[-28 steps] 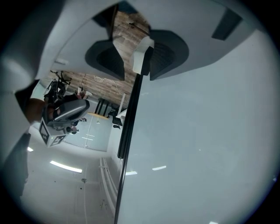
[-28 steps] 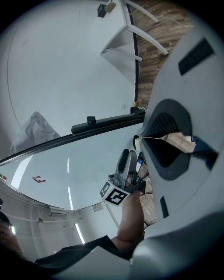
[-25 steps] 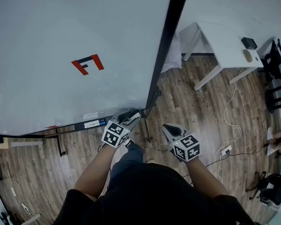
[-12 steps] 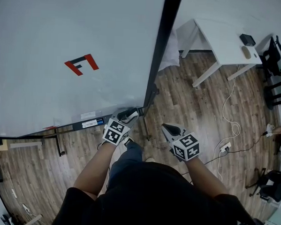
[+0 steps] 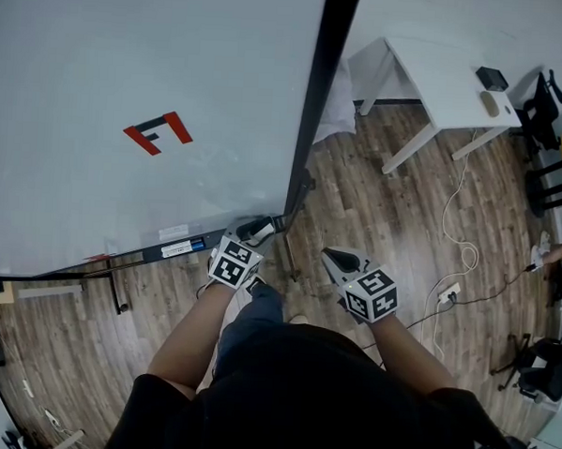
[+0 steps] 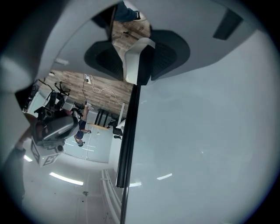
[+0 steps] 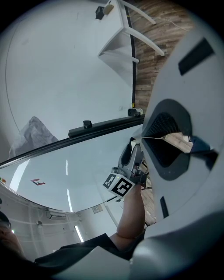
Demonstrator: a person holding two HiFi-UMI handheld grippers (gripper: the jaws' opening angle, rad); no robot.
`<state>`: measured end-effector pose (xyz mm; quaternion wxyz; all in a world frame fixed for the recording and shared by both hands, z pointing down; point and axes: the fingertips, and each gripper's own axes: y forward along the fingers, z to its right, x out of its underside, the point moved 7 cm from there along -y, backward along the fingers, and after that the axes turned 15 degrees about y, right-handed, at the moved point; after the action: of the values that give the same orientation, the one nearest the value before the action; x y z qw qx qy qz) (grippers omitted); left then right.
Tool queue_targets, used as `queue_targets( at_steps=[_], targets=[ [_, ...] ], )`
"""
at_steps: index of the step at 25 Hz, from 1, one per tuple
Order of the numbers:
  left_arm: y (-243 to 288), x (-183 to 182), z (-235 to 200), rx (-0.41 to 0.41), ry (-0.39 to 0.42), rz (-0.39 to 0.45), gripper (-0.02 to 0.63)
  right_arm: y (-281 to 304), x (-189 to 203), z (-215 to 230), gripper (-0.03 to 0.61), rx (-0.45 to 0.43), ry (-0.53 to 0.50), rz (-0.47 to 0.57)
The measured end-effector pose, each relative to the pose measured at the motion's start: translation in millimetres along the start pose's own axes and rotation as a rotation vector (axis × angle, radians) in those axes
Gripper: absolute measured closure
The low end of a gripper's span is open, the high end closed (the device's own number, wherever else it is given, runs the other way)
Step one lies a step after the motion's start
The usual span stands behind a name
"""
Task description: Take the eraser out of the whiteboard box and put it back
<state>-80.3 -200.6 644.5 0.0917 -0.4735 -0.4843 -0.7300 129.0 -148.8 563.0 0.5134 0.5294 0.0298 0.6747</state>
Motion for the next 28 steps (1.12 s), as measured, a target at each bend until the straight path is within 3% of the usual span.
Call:
queue_targets(
  at_steps=[28],
  targets=[
    [5.0, 0.0, -1.8, 0.015, -0.024, -0.004, 0.459, 0.0, 6.4, -2.6, 0.578, -0.001, 0.007, -0.013]
  ],
)
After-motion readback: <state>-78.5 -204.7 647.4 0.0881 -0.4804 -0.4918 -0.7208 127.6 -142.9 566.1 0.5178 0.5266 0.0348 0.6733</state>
